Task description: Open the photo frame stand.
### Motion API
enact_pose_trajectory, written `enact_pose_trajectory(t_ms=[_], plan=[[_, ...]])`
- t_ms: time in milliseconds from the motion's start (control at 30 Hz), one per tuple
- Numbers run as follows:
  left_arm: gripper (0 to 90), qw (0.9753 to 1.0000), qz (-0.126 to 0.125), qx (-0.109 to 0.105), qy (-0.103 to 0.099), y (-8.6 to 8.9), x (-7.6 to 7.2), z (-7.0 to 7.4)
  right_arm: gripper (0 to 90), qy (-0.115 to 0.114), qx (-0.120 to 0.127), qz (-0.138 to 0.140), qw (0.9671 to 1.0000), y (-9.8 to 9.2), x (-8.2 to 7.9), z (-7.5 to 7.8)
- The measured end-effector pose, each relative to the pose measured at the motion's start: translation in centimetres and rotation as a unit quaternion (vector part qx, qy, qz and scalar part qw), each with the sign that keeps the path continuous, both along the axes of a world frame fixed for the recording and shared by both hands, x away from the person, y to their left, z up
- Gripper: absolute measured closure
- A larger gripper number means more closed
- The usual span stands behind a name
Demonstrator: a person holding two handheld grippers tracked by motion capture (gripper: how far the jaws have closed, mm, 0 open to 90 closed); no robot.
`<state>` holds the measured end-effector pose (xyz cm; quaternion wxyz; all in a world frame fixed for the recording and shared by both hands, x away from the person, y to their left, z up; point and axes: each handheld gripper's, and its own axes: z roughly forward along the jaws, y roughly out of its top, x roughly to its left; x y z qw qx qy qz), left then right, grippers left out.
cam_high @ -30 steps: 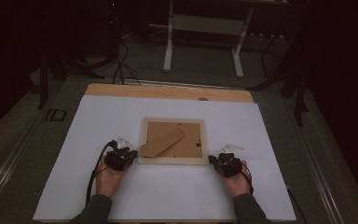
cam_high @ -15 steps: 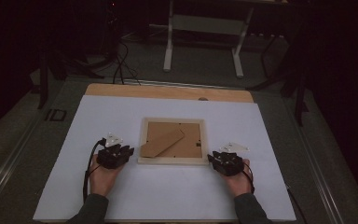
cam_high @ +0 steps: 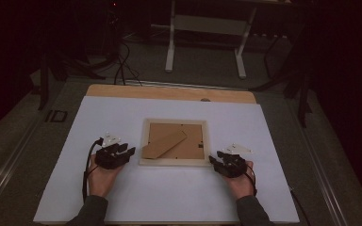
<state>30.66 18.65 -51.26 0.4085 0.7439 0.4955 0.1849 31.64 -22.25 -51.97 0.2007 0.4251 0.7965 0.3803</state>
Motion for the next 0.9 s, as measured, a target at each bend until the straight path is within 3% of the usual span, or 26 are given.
enact_pose_trajectory(t_ms=[567, 900], plan=[[53.8, 0.9999, -0.008, 0.012, 0.001, -1.1, -0.4, 1.3, 56.5, 0.003, 0.017, 0.005, 0.9998, 0.2, -0.2, 0.2], [49.6, 0.9998, -0.020, 0.000, 0.002, -1.7, -0.4, 2.1, 59.4, 0.005, 0.018, 0.007, 0.9998, 0.1, -0.3, 0.3]])
